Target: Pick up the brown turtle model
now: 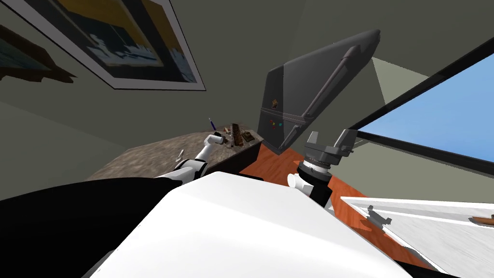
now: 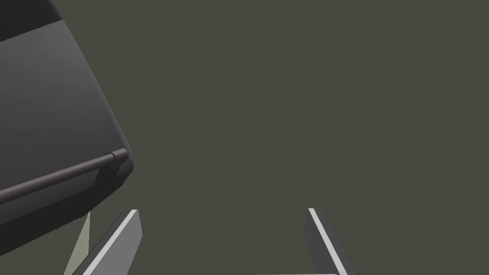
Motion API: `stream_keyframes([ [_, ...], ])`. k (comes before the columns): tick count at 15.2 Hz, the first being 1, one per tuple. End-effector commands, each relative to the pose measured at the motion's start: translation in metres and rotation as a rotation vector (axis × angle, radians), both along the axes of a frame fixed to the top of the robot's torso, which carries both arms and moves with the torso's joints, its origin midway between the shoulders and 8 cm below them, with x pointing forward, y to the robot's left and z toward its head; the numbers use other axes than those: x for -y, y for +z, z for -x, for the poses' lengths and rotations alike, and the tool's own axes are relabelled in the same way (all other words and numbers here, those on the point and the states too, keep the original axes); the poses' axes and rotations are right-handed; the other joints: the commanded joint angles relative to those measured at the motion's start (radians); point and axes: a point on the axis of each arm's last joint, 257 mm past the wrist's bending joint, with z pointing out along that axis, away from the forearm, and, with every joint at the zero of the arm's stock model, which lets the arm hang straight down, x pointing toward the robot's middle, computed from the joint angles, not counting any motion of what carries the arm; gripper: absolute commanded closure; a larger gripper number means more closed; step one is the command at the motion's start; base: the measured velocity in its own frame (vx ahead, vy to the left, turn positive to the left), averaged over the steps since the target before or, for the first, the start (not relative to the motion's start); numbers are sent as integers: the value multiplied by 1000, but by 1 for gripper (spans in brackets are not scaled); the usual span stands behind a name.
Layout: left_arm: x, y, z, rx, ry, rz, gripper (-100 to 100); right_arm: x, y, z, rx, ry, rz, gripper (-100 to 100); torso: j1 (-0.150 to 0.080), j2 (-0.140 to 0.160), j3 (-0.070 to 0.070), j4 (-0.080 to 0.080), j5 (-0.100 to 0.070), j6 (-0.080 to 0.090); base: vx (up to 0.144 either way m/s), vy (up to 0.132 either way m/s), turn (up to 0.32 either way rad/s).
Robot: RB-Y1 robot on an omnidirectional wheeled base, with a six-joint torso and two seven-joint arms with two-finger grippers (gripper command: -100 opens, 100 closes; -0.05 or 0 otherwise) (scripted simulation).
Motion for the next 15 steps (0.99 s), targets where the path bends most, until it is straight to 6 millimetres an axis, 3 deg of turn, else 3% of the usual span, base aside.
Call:
stream_keyframes([
  [1, -9, -5, -1, 2, 16, 1, -100, 0, 0, 0, 0, 0, 0, 0, 0, 0, 0, 0, 0, 0, -19, 22, -126],
  [6, -27, -14, 2, 2, 51, 4, -100, 0, 0, 0, 0, 0, 0, 0, 1, 1, 1, 0, 0, 0, -21, 22, -105],
  [7, -23, -12, 0, 1, 43, 3, -100, 0, 0, 0, 0, 0, 0, 0, 1, 1, 1, 0, 0, 0, -14, 13, -43],
  [8, -16, -8, 0, 2, 30, 2, 100, 0, 0, 0, 0, 0, 0, 0, 1, 1, 1, 0, 0, 0, 1, -3, 111],
  [14, 6, 3, -1, 1, -12, -1, 100, 0, 0, 0, 0, 0, 0, 0, -2, -2, -2, -1, -1, -2, 22, -24, 129],
  [15, 2, 0, -1, 3, -4, 0, 100, 0, 0, 0, 0, 0, 0, 0, -2, -2, -2, -1, -1, -2, 11, -14, 39],
])
